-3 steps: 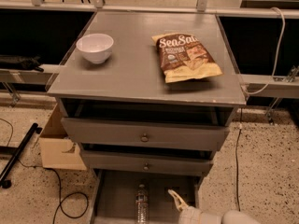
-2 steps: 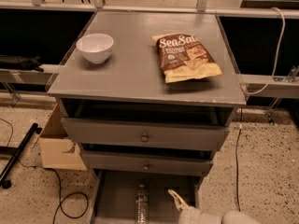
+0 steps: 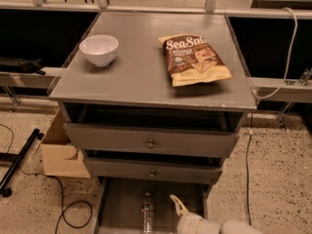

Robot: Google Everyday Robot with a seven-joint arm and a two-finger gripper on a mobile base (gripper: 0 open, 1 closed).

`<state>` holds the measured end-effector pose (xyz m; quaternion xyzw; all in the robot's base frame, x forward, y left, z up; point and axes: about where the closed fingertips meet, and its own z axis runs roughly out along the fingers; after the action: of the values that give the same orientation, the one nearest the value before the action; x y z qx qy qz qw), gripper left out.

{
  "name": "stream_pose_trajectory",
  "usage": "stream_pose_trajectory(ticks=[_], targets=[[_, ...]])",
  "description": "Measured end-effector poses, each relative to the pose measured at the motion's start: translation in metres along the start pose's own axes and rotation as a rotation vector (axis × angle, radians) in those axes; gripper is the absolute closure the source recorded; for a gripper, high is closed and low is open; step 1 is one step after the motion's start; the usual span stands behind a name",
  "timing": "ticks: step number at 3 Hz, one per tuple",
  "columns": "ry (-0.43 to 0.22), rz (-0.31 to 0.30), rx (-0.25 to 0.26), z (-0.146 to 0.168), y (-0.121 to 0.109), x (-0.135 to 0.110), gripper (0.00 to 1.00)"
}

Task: Pick water bottle from bottom drawer and place on counter

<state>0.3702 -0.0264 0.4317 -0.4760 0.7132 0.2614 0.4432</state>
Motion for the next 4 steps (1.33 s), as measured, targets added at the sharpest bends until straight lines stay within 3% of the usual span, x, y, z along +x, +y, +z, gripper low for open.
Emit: stream_pose_trajectory(ticks=[1, 2, 3, 4], targets=[[0.006, 0.0, 0.013, 0.0, -0.003, 0.002, 0.0], [-0.068, 0.092, 0.023, 0.022, 0.006, -0.003, 0.0], [-0.128, 0.224, 0.063, 0.058, 0.017, 0.002, 0.0], [-0.117, 0.228, 0.067, 0.067, 0.02, 0.001, 0.0]])
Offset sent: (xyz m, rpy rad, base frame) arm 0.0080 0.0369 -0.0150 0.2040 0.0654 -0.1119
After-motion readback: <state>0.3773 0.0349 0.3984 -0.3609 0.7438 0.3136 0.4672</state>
